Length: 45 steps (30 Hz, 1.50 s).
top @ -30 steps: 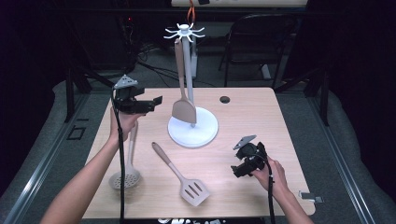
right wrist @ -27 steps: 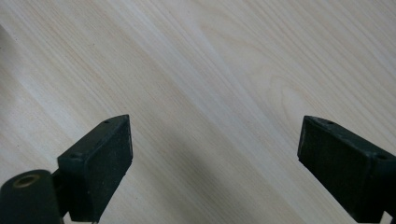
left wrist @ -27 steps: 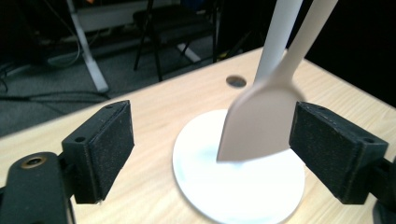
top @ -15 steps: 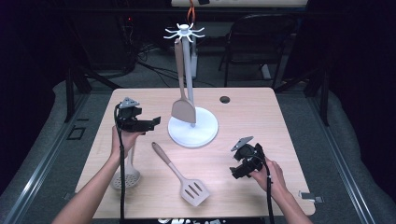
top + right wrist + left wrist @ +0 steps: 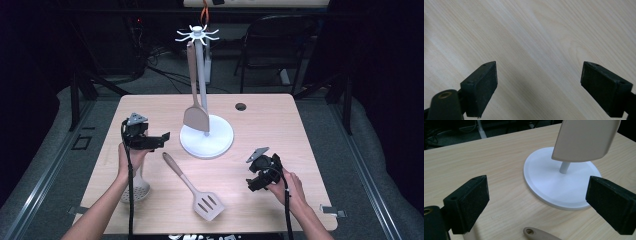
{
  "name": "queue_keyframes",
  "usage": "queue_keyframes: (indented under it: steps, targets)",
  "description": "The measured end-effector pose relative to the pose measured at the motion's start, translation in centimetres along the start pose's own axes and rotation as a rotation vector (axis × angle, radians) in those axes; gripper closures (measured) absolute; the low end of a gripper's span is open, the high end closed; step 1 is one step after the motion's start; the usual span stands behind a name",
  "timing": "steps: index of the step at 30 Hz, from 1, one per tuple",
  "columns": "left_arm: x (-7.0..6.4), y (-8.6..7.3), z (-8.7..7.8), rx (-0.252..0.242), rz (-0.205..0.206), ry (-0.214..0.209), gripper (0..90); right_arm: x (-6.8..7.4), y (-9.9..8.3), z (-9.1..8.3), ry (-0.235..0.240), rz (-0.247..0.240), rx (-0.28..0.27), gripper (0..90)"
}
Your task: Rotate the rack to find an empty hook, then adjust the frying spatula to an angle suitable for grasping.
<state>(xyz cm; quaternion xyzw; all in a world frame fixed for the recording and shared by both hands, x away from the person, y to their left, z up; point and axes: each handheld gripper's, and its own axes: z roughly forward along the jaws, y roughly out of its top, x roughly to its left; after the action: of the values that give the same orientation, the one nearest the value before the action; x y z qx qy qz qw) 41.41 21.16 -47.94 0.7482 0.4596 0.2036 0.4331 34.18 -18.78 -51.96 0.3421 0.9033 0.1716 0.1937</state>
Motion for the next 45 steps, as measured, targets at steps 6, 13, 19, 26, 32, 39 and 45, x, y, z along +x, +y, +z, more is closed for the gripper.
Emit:
queue_keyframes:
  steps: [6, 13, 19, 26, 32, 39, 45]
  targets:
    - [0.2, -0.5, -0.4, 0.013, -0.021, 0.010, 2.3, 0.2, 0.1, 0.1, -0.028, -0.001, -0.013, 16.8]
    - [-0.5, -0.8, -0.2, 0.036, -0.014, 0.015, 0.2, 0.7, 0.1, 0.2, -0.067, -0.034, 0.015, 23.2]
    - [-0.7, -1.4, 0.1, 0.065, -0.020, 0.005, 0.2, 1.3, 0.4, -0.1, -0.037, -0.033, -0.016, 29.0]
    - [-1.3, -1.4, 0.6, 0.081, -0.004, -0.012, 0.2, 2.8, 0.8, -1.2, 0.032, -0.019, -0.134, 60.8]
    - [-1.3, -1.6, 0.9, 0.097, -0.013, -0.022, 0.2, 4.9, 1.9, -1.7, 0.138, -0.050, -0.170, 82.7]
    - [-0.7, -1.9, 1.2, 0.106, -0.079, -0.047, 0.2, 8.4, 3.2, -1.4, 0.265, -0.097, -0.164, 90.0]
    - [-0.6, -2.1, 1.3, 0.121, -0.077, -0.044, 0.2, 10.7, 3.9, -1.3, 0.319, -0.143, -0.155, 90.0]
